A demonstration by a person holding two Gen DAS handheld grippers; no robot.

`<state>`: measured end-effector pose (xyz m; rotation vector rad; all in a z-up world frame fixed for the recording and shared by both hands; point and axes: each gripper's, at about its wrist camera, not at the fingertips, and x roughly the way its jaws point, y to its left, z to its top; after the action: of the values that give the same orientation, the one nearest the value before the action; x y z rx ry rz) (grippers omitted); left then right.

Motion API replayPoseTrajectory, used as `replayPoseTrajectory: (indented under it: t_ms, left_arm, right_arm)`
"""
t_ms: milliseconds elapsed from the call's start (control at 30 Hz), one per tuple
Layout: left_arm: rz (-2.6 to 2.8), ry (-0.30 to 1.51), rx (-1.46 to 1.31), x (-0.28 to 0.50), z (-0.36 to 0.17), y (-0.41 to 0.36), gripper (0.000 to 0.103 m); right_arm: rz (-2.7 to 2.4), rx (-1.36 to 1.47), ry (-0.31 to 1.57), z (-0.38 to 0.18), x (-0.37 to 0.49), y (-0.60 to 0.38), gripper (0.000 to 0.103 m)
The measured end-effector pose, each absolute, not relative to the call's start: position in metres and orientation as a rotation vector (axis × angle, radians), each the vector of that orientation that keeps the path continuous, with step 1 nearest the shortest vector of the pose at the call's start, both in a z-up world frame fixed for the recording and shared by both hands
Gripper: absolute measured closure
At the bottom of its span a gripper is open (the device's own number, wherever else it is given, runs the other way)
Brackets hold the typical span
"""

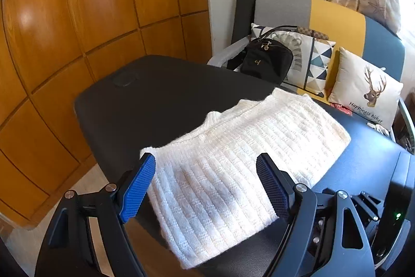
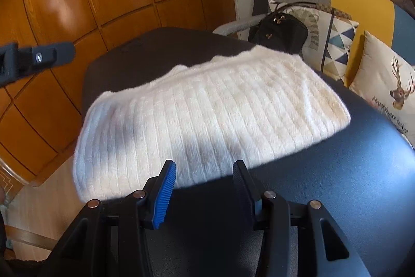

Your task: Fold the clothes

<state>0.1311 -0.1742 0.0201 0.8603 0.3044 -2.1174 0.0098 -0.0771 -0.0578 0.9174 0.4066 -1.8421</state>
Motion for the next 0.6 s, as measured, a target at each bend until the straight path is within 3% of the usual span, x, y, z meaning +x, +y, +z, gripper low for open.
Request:
replayPoseTrajectory:
  t_ms: [233, 600]
  left_arm:
    - [-2.083, 0.412, 0.853, 0.135, 0.011, -0.189, 0.020]
    - [-2.043, 0.412, 0.848, 0.136, 0.002, -0.191, 0.020]
  right_arm:
    - [-1.858, 0.828, 0.469, -0.043, 0.011, -0.101, 0.056]
    - [-1.815, 0.811, 0.568, -0.053, 0.020, -0.116, 0.056]
